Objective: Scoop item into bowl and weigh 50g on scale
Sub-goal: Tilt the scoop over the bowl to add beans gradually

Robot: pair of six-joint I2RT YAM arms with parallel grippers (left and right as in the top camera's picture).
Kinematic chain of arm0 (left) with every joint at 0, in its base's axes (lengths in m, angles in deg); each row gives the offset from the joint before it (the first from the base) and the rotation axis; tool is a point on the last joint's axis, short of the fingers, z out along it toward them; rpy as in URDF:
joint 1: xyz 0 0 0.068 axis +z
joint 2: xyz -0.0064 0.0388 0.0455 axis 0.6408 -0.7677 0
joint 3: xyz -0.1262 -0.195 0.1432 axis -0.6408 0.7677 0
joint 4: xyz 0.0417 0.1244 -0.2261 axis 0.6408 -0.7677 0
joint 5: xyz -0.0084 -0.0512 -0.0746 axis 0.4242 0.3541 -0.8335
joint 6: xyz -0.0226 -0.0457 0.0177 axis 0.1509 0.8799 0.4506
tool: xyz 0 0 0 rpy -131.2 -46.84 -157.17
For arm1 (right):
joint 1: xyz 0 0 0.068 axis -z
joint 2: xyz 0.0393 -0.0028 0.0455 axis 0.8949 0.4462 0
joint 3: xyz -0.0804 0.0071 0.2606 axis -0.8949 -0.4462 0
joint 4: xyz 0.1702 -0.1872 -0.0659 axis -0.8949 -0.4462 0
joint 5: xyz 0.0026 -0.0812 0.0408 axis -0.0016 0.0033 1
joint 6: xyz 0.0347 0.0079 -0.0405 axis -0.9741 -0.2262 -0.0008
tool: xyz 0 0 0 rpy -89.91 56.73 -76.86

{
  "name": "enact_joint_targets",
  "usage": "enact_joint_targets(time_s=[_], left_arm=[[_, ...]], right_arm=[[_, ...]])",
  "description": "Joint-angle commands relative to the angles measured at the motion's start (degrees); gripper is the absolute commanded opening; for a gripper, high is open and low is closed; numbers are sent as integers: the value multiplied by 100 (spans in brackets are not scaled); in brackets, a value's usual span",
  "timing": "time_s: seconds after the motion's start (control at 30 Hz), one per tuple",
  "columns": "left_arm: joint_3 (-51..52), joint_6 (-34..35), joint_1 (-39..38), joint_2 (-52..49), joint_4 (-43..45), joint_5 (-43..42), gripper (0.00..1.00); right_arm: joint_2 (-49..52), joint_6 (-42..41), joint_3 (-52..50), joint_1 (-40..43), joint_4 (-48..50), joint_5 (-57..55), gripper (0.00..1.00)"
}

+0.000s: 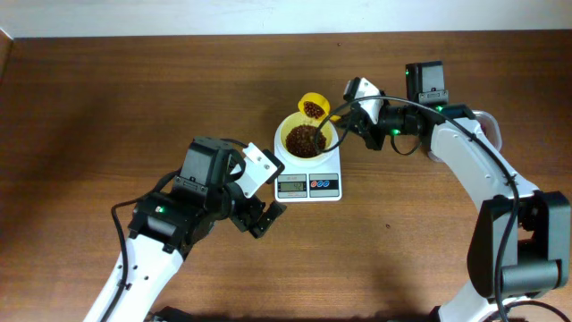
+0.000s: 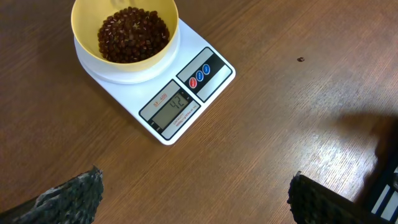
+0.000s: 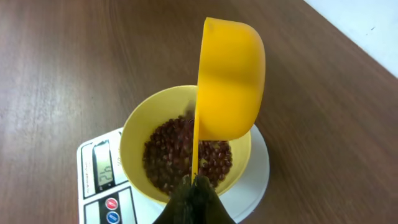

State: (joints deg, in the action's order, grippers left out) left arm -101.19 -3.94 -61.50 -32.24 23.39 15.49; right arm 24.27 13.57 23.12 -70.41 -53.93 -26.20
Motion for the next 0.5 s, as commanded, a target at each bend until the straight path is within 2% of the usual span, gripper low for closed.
enact_joint_targets(time_s=[0.0,0.47], left_arm=[[26,37,-7,70,9,17,99],[26,37,-7,70,9,17,99]], right_arm=[[33,417,31,-20,31,-61,4],[33,413,31,-20,20,-284,4]])
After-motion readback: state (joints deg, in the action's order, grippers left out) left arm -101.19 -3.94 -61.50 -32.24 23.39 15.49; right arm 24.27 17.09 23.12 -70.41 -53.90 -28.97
